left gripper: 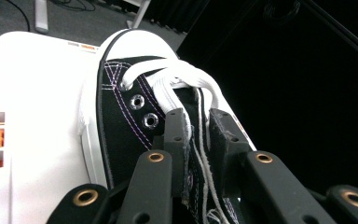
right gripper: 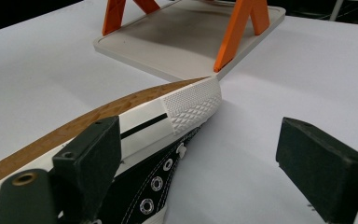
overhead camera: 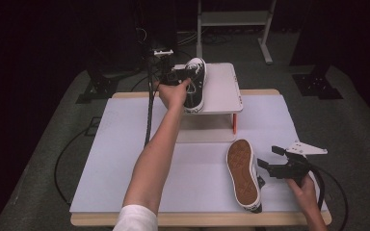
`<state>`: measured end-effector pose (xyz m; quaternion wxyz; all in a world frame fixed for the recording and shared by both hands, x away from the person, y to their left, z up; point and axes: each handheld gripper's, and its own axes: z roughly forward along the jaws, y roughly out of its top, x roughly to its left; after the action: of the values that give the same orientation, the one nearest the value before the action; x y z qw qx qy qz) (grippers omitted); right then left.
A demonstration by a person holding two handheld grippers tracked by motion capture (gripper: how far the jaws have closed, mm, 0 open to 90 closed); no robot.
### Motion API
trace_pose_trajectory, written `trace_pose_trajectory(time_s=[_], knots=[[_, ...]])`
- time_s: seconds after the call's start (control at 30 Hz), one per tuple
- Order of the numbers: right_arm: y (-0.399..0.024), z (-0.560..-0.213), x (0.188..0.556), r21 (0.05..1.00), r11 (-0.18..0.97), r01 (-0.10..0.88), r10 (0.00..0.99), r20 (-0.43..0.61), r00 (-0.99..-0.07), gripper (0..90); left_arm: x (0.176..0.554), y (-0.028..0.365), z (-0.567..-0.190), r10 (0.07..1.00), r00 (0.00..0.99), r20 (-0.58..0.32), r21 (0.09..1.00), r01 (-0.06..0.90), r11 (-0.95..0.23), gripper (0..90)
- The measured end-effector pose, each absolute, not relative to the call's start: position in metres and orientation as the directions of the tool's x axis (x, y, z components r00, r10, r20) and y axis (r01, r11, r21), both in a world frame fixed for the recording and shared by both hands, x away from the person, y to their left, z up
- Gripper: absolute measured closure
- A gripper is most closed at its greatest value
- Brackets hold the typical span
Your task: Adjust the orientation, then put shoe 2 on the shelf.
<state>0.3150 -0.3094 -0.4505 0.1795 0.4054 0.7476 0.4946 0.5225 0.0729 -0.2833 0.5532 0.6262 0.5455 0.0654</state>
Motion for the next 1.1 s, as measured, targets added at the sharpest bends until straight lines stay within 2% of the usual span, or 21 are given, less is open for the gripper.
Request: trace_pose_trajectory(time_s=[0.13,0.33,0.53,0.6,0.93,1.1], knots=[[-0.309,-0.451,0.315,0.882,0.189,0.431,0.786,0.128,-0.605,13.9,0.523,0.070,-0.285,0.749,0.411,-0.519,0.765,0.614,0.193,73.2],[-0.310,-0.450,0.314,0.877,0.187,0.442,0.791,0.132,-0.597,13.8,0.518,0.080,-0.281,0.705,0.456,-0.543,0.778,0.590,0.217,61.7],[-0.309,-0.450,0.313,0.878,0.196,0.436,0.788,0.123,-0.603,13.8,0.502,0.104,-0.280,0.611,0.542,-0.576,0.787,0.569,0.237,46.1],[-0.309,-0.450,0.313,0.879,0.199,0.432,0.788,0.119,-0.604,13.8,0.493,0.113,-0.281,0.605,0.561,-0.566,0.799,0.554,0.234,40.3],[-0.313,-0.444,0.306,0.884,0.169,0.436,0.778,0.153,-0.609,13.8,0.447,0.159,-0.292,0.585,0.634,-0.506,0.848,0.490,0.203,28.8],[-0.316,-0.445,0.300,0.881,0.171,0.441,0.753,0.172,-0.635,14.1,0.428,0.173,-0.303,0.587,0.648,-0.486,0.860,0.475,0.188,28.6]])
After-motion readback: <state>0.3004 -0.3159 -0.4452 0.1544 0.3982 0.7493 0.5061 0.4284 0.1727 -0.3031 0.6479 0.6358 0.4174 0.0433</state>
